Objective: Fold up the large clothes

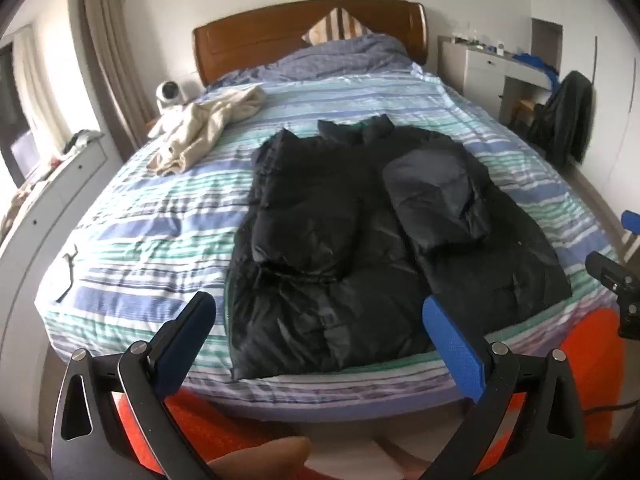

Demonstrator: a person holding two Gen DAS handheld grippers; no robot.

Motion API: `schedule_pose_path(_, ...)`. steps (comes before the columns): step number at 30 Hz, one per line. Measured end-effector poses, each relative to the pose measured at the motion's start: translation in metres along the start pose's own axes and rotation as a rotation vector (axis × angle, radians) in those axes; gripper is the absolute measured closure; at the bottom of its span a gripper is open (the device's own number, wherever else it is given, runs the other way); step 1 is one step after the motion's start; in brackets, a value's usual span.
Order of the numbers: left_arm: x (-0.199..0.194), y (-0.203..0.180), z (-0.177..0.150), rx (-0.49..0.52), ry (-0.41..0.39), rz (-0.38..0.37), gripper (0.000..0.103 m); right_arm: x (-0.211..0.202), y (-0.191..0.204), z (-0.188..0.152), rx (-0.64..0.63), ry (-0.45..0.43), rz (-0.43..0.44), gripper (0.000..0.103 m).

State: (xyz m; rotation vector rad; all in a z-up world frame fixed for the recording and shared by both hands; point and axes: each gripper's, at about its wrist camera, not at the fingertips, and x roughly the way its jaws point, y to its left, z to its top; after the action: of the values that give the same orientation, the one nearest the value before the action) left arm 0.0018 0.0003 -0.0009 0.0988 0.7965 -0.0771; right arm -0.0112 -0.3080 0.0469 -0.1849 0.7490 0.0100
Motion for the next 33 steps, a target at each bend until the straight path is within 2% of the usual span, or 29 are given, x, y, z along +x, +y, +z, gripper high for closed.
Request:
schedule_pose_path(2, 0.001, 0.004, -0.003, -0.004, -0.004, -0.017, 0.0, 0.0, 0.0, 0.0, 0.005, 0.0, 0.005, 0.0)
schedule_pose_path(6, -0.002, -0.002, -0.004, 0.014, -0.014, -0.001, 0.0, -0.004, 0.001, -0.002, 0.007, -0.009, 0.01, 0.0)
schedule_pose_path(9, -0.01, -0.006, -0.003, 0.013, -0.006, -0.009, 0.0, -0.002, -0.001, -0.002, 0.011, 0.006, 0.011, 0.0)
schedule_pose_path(11, -0.002, -0.002, -0.001, 0.007, 0.012, -0.019, 0.0, -0.004, -0.002, -0.003, 0.02, 0.003, 0.014, 0.0)
schedule_pose_path(19, -0.005, -0.001, 0.001, 0.016, 0.008, -0.016, 0.0, -0.002, -0.003, -0.003, 0.041, 0.015, 0.001, 0.0)
schedule_pose_path(23, -0.005, 0.002, 0.002, -0.013, 0.019, -0.02, 0.0, -0.003, -0.004, -0.003, 0.045, 0.017, -0.001, 0.0)
schedule_pose_path(30, -0.007, 0.015, 0.001, -0.089, 0.022, 0.053, 0.0, -0.005, -0.008, -0.002, 0.043, 0.013, -0.02, 0.0)
schedule_pose_path(33, -0.005, 0.021, 0.001, -0.106, 0.031, 0.052, 0.0, -0.008, -0.013, 0.0, 0.053, 0.001, -0.042, 0.0)
